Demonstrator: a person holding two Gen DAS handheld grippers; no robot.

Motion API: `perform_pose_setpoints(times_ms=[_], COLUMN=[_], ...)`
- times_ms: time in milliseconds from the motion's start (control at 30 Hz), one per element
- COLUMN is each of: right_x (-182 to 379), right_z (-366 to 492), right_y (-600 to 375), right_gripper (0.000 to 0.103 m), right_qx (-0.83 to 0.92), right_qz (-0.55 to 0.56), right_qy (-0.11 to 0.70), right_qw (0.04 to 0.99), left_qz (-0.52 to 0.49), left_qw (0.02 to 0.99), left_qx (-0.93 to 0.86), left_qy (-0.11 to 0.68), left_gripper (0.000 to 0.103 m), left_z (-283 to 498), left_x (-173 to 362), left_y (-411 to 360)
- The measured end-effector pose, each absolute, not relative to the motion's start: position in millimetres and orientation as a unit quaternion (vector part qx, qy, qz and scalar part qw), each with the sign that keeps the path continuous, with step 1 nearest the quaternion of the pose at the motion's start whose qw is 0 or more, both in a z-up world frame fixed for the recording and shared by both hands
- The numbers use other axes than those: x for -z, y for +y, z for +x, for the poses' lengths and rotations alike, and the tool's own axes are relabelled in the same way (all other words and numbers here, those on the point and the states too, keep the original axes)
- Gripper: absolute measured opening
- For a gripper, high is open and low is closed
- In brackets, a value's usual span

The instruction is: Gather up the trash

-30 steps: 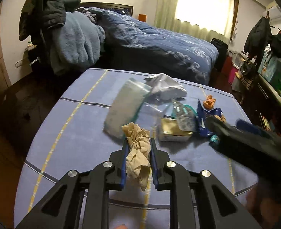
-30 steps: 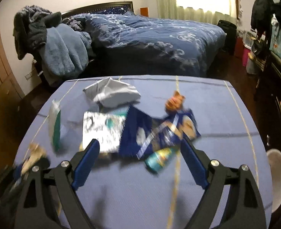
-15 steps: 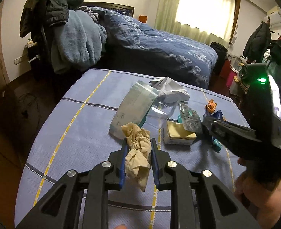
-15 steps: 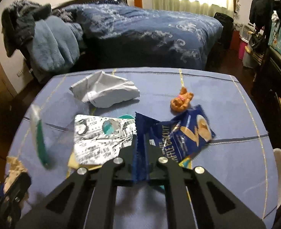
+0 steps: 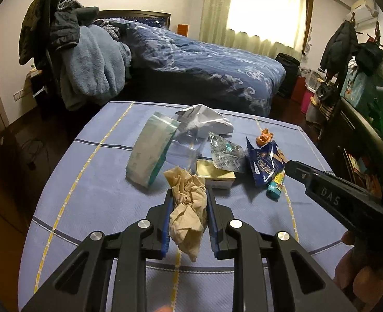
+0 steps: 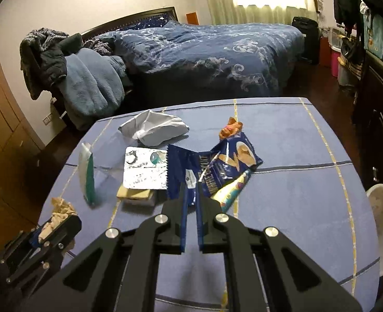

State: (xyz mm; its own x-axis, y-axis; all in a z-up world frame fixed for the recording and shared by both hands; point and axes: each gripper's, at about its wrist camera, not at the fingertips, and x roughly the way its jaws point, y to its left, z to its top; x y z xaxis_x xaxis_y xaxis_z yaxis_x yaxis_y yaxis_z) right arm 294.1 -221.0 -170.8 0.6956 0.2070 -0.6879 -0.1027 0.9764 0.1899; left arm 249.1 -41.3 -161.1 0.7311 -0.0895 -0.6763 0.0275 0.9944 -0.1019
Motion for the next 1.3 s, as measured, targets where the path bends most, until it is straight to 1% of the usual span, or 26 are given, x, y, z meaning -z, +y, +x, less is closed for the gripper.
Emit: perform_pose_setpoints(times_ms=[33, 67, 100, 133, 167, 267, 300, 333, 400, 433, 467, 567, 800, 1033, 1300], right_x=[171.9, 172.4, 173.2, 174.1, 175.1, 183.3, 186.6, 191.4, 200.9, 205.2, 208.3, 207.1, 181.4, 161.8, 146.1], right_z=[294.9, 296.4, 299.6, 303.1, 307.7, 329.0, 334.8, 342.0, 353.1, 356.4, 357.9, 353.3, 317.2, 274.7, 246.7], right_y=[-219.4, -217.5, -213.6, -209.2, -203.1, -186.9, -183.4, -179.6, -173.7, -172.4, -173.1, -179.1, -203.4, -220.5, -238.3], right_gripper=[0.014, 0.032, 0.045, 0.068, 0.074, 0.074, 0.073, 0.069, 0.043, 0.018, 0.008, 0.007, 0.007, 0.007, 0.007], right_qx=[-0.084, -0.084, -0.084, -0.081, -0.074, -0.066, -0.067, -0.070, -0.055, -0.050, -0.051, -0.052, -0.093, -0.131, -0.148], right_qz=[0.063, 0.058, 0.051, 0.043, 0.029, -0.001, -0.003, -0.005, -0.017, -0.021, -0.017, -0.006, 0.049, 0.096, 0.129], right_qy=[0.381, 0.379, 0.374, 0.366, 0.353, 0.354, 0.361, 0.371, 0.390, 0.400, 0.407, 0.403, 0.381, 0.361, 0.341], right_qw=[0.919, 0.920, 0.922, 0.926, 0.932, 0.933, 0.930, 0.926, 0.919, 0.915, 0.912, 0.914, 0.919, 0.918, 0.919], left_qz=[-0.042, -0.042, -0.042, -0.042, -0.042, -0.040, -0.040, -0.040, -0.043, -0.045, -0.046, -0.053, -0.056, -0.046, -0.034], left_qw=[0.929, 0.929, 0.929, 0.929, 0.929, 0.929, 0.929, 0.928, 0.926, 0.926, 0.925, 0.923, 0.926, 0.931, 0.933], left_qx=[0.031, 0.031, 0.031, 0.030, 0.031, 0.030, 0.029, 0.028, 0.026, 0.025, 0.024, 0.020, 0.021, 0.029, 0.033], left_qy=[0.366, 0.366, 0.366, 0.366, 0.366, 0.367, 0.368, 0.369, 0.373, 0.375, 0.376, 0.380, 0.372, 0.361, 0.356], left_gripper=[0.024, 0.024, 0.024, 0.025, 0.025, 0.025, 0.025, 0.025, 0.025, 0.025, 0.025, 0.025, 0.025, 0.025, 0.025], left_z=[248.0, 247.6, 248.1, 246.7, 245.4, 245.4, 245.3, 245.9, 247.7, 248.4, 248.9, 250.6, 245.2, 231.7, 225.2], left_x=[160.8, 160.7, 161.1, 161.4, 161.4, 162.1, 163.0, 163.8, 166.8, 168.1, 169.6, 172.9, 166.8, 155.3, 148.3], left_y=[-42.3, -42.7, -42.4, -43.5, -44.3, -45.0, -44.9, -44.3, -41.1, -39.2, -37.1, -31.8, -29.5, -42.6, -55.6])
